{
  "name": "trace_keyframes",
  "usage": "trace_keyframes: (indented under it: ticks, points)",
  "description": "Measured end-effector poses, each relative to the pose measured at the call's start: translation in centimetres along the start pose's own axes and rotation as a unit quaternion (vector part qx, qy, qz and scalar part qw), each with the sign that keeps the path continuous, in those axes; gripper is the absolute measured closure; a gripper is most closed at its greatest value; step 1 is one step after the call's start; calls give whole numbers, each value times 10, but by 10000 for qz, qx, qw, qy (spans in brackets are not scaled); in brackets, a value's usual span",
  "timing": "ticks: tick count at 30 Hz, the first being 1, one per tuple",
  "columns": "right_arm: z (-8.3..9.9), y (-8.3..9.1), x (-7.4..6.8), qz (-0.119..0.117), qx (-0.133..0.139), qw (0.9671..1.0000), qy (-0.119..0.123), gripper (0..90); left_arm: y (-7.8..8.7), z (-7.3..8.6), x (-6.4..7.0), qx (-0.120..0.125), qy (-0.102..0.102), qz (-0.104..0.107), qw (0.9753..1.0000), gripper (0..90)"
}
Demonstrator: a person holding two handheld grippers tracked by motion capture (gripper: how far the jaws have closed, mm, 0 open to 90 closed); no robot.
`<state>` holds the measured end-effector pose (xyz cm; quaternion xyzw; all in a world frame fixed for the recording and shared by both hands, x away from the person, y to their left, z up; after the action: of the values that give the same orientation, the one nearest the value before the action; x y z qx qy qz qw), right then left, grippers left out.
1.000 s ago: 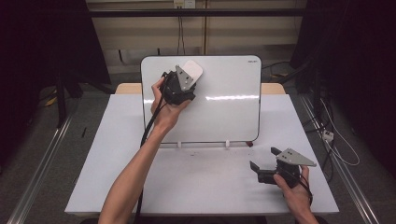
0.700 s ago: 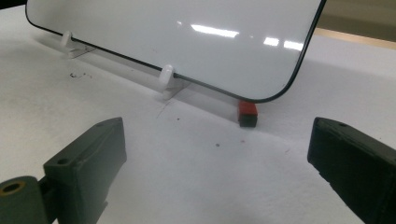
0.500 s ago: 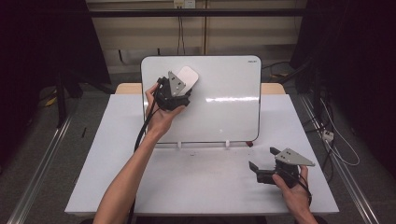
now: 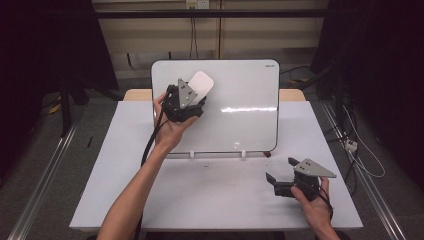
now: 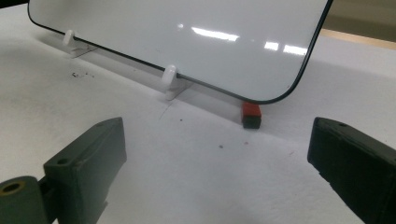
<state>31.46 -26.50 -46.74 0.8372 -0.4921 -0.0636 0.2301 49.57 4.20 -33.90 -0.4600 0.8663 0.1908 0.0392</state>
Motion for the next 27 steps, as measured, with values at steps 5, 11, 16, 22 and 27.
trace_keyframes:
  ticks: [5,11,16,22,27]
  points:
    - [-1,-2,0,-4,4,10000,1,43,6,8,-2,-79,97,17,9999,311]
    - [-2,-6,0,8,-36,10000,-11,43,17,12,-10,-125,325,15,9994,311]
    - [-3,-8,-1,13,-50,10000,-1,43,30,14,-15,-103,429,-52,9990,311]
    - [-3,-8,0,11,-48,10000,-17,43,41,20,-19,-107,492,-170,9986,311]
    - [-2,-7,-1,-7,-42,10000,-8,44,50,29,-21,-177,490,-234,9984,311]
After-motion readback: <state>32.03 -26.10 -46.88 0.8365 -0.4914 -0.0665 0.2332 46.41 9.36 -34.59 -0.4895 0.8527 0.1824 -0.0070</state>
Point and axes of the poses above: each handheld gripper's, and its own axes: y roughly backward along the jaws, z roughly out of its underside, x roughly to its right, the point moved 4 cm from there along -y, roughly forward along the jaws, and after that the axes turned 9 degrees about y, right-handed, at the moved point
